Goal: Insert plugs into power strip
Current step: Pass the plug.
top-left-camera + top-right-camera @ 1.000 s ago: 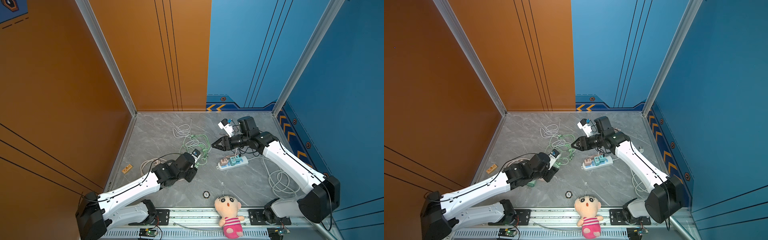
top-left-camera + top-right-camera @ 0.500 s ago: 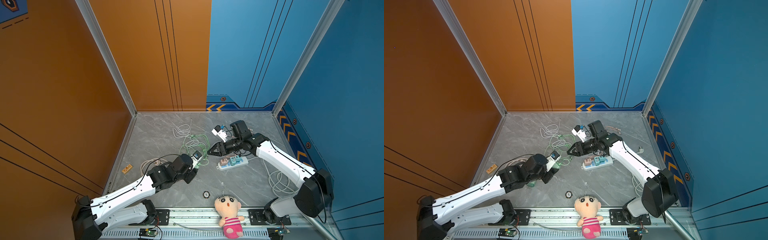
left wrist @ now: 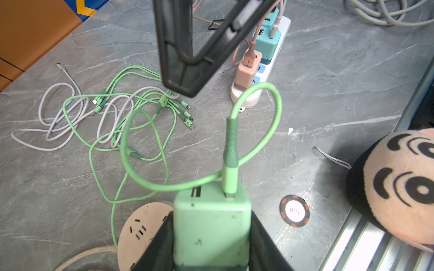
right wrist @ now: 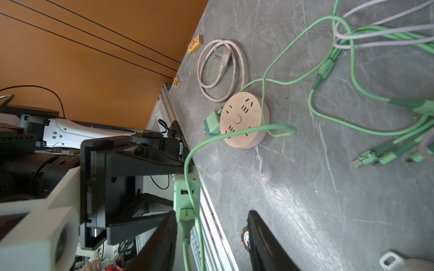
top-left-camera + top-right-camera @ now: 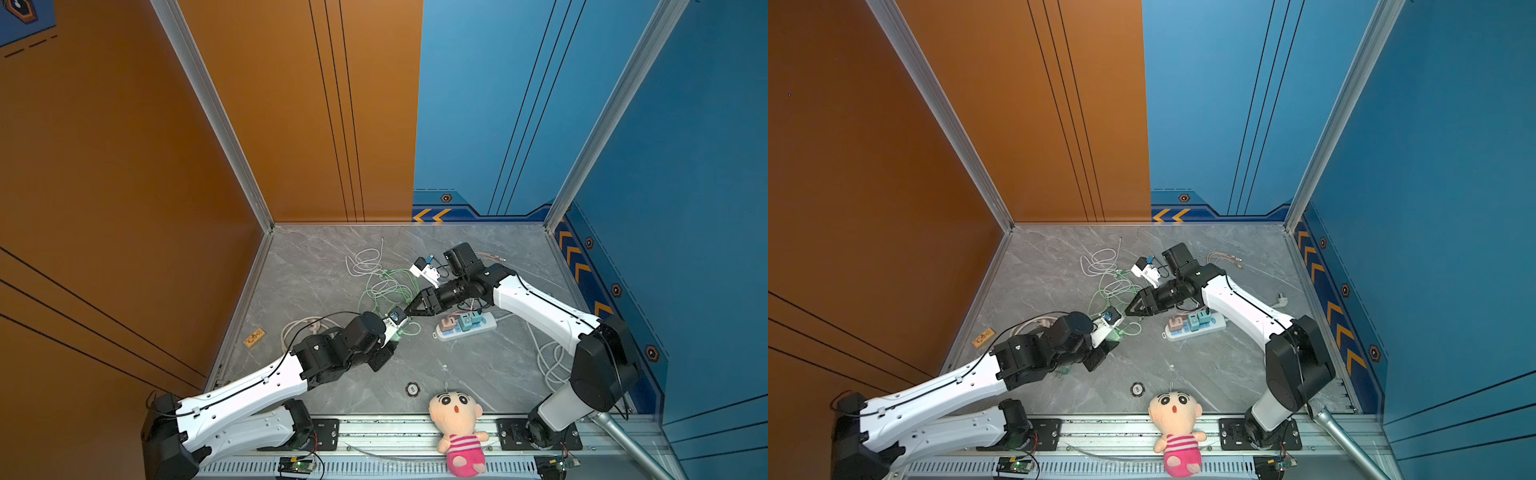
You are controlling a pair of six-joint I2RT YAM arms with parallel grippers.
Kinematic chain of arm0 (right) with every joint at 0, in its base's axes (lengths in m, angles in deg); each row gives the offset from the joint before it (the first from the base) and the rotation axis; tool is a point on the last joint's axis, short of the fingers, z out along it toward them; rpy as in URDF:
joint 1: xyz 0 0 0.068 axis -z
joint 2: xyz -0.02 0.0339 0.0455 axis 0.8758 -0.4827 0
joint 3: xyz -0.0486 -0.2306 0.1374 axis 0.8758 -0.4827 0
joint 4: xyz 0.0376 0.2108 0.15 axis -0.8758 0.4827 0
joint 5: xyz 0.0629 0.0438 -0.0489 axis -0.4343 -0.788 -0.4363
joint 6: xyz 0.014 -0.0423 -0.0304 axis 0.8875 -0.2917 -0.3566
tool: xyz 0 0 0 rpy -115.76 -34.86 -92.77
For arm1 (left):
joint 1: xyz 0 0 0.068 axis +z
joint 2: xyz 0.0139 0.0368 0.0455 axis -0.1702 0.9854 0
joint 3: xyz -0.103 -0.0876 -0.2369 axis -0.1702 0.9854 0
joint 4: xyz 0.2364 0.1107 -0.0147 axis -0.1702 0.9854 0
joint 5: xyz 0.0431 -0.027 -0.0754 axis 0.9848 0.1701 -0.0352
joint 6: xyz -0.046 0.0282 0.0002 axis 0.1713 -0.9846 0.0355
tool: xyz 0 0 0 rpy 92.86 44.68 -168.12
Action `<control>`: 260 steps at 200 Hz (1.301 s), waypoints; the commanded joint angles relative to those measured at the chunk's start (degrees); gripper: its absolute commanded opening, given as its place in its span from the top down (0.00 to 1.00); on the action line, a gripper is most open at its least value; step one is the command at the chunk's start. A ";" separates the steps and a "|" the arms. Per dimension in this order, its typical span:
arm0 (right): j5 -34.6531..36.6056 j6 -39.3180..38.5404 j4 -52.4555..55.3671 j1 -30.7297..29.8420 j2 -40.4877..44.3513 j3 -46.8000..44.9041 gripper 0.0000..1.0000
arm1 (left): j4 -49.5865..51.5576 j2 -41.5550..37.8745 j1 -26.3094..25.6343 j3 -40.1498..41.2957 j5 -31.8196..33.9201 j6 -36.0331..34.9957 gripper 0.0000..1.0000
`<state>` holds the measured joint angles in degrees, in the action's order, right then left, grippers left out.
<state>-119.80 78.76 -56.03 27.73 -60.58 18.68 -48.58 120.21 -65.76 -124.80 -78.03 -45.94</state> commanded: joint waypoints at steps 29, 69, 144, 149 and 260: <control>-4.08 -3.12 0.53 -2.33 -1.17 1.49 0.49 | -1.59 -0.22 -0.53 0.37 1.78 -1.64 0.77; -3.46 -4.08 1.34 -3.60 -2.44 1.72 0.49 | -2.13 -0.04 -0.51 0.43 1.39 -1.71 0.77; -4.07 -5.89 3.72 -5.65 -5.86 3.51 0.50 | -2.50 -0.76 -0.48 0.61 2.04 -1.85 0.77; -4.14 -6.27 4.22 -5.82 -5.97 3.74 0.50 | -2.46 -0.67 -0.50 0.69 2.23 -1.90 0.77; -4.25 -10.65 10.65 -8.97 -9.55 5.95 0.56 | -4.15 1.84 -0.71 -0.20 2.59 -3.34 0.77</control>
<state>-123.45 69.34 -48.25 19.82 -68.88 23.01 -50.30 121.79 -66.16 -124.78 -76.06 -48.52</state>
